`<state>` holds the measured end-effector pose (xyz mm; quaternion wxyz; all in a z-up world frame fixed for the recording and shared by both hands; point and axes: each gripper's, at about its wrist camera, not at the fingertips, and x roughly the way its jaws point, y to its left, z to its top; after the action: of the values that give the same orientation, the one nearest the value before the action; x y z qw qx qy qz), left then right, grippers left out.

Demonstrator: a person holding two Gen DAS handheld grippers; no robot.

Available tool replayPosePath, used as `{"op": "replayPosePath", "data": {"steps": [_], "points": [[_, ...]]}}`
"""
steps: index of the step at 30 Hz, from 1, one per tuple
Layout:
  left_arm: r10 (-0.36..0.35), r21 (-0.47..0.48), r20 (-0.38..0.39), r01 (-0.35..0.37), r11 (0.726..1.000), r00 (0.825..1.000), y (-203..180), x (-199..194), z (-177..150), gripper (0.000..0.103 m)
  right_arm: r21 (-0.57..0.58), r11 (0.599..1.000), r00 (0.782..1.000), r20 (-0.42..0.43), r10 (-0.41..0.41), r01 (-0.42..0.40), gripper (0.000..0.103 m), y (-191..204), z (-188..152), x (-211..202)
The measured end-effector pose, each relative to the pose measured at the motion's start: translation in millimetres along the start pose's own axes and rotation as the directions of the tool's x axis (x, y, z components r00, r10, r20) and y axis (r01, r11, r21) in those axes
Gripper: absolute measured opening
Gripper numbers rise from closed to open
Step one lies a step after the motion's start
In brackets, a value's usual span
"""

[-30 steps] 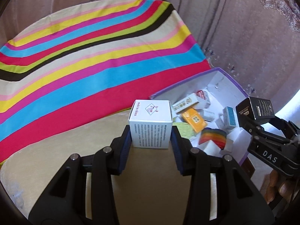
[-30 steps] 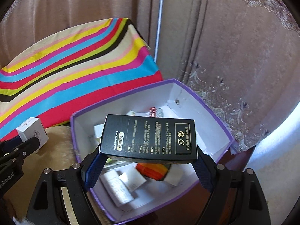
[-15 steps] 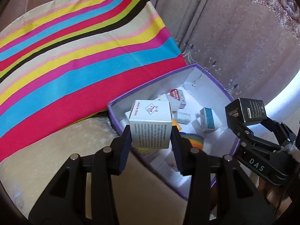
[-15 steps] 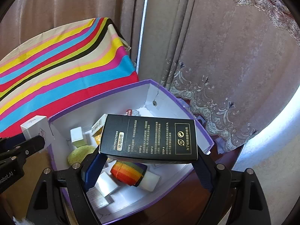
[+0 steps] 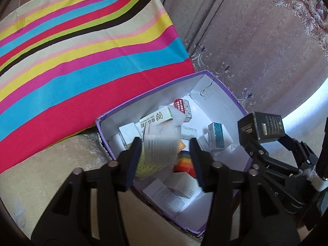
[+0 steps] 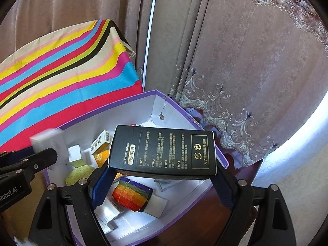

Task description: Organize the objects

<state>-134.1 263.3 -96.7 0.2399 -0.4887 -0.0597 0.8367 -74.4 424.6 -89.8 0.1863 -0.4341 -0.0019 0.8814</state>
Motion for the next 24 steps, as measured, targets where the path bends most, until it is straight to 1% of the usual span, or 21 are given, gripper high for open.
{"op": "replayPosePath", "data": {"steps": [1, 7, 11, 13, 14, 16, 19, 21, 23, 24], "points": [[-0.004, -0.008, 0.000, 0.004, 1.000, 1.000, 1.4, -0.4, 0.0, 0.064, -0.002, 1.000, 1.000, -0.005, -0.002, 0.002, 0.088, 0.4, -0.2, 0.5], [-0.017, -0.045, -0.028, 0.016, 0.999, 0.999, 7.6, -3.6, -5.6, 0.072, -0.005, 1.000, 1.000, -0.021, -0.015, 0.015, 0.089, 1.2, -1.7, -2.2], [-0.073, -0.134, -0.085, 0.061, 0.989, 0.994, 24.2, -8.2, -18.1, 0.079, 0.002, 1.000, 0.999, -0.043, -0.004, 0.004, 0.091, 1.9, -5.0, -6.9], [-0.086, -0.138, -0.094, 0.073, 0.988, 0.992, 25.3, -12.6, -22.8, 0.080, -0.004, 1.000, 0.999, -0.046, 0.002, -0.002, 0.091, 4.4, -6.1, -9.8], [-0.088, -0.133, -0.094, 0.075, 0.988, 0.992, 23.8, -17.5, -26.3, 0.082, -0.008, 1.000, 0.999, -0.048, 0.007, -0.007, 0.091, 5.4, -7.1, -10.6], [-0.092, -0.120, -0.092, 0.081, 0.990, 0.992, 19.9, -25.6, -33.0, 0.089, -0.014, 1.000, 0.999, -0.047, 0.013, -0.014, 0.091, 7.2, -8.9, -15.0], [-0.063, -0.106, -0.079, 0.054, 0.993, 0.995, 15.8, -35.2, -42.6, 0.089, -0.022, 1.000, 0.999, -0.045, 0.018, -0.019, 0.091, 9.5, -12.6, -23.4], [-0.060, -0.116, -0.074, 0.051, 0.992, 0.995, 17.0, -38.4, -43.5, 0.089, -0.028, 0.999, 0.999, -0.047, 0.021, -0.022, 0.091, 9.8, -14.5, -27.1], [-0.092, -0.151, -0.060, 0.082, 0.985, 0.994, 22.6, -41.1, -43.2, 0.091, -0.032, 0.999, 0.998, -0.050, 0.025, -0.027, 0.091, 9.7, -17.9, -31.7], [-0.116, -0.168, -0.055, 0.105, 0.980, 0.992, 25.3, -40.7, -42.6, 0.094, -0.033, 0.999, 0.998, -0.052, 0.029, -0.031, 0.091, 9.3, -19.5, -33.7]]}}
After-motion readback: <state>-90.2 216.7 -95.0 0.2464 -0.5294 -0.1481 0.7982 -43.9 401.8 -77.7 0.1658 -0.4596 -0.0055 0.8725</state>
